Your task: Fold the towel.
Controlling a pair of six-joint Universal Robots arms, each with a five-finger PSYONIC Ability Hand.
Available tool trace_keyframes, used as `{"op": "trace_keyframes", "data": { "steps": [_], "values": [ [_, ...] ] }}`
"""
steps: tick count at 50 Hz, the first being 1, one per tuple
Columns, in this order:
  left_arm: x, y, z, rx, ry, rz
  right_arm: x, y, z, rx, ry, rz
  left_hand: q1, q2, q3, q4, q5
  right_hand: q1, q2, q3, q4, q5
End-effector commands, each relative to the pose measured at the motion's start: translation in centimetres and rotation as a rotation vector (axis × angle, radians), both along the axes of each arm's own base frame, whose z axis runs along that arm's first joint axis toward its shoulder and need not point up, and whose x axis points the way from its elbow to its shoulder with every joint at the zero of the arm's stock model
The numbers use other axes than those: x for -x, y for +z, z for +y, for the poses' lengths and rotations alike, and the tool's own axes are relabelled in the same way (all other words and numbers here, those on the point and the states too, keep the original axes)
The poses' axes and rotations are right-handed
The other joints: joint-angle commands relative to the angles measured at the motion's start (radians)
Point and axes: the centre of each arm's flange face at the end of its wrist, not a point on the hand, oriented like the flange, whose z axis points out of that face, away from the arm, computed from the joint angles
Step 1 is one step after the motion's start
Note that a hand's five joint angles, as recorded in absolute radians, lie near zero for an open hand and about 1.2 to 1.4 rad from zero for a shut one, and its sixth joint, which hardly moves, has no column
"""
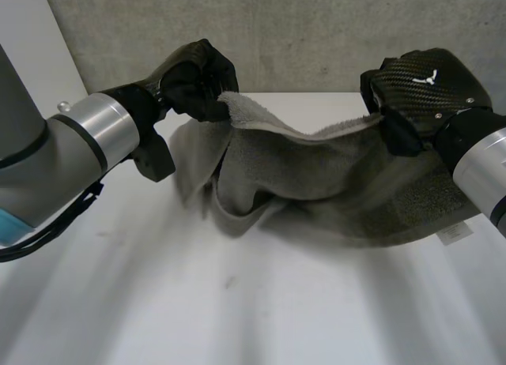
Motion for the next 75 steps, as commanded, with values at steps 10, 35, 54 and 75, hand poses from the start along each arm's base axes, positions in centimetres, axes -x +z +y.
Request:
{"op": "trace_keyframes", "data": {
  "steps": [10,35,54,75],
  "values": [
    [2.3,-9.3,-5.4,-0.041,0.007,-0.288,-0.9,-5.3,-2.2,-0.156,-0.001,0.070,0.209,0.179,0.181,0.180,0.194,0.066,0.073,0.067,0.059,0.048],
    [2.0,-9.6,-5.1,-0.063,0.013,-0.300,-1.4,-7.7,-3.8,-0.170,-0.007,0.112,-0.965,-0.995,-0.993,-0.994,-0.980,0.066,0.073,0.067,0.059,0.048],
    [3.8,-13.9,-0.1,-0.046,0.152,-0.380,-1.2,-7.6,-3.8,-0.165,-0.014,0.116,-0.880,-0.909,-0.908,-0.909,-0.895,0.066,0.073,0.067,0.059,0.048],
    [5.1,-17.7,-1.8,0.136,0.385,-0.511,-1.3,-7.8,-3.3,-0.174,-0.006,0.119,-0.772,-0.801,-0.800,-0.800,-0.787,0.066,0.073,0.067,0.059,0.048]
  ]
}}
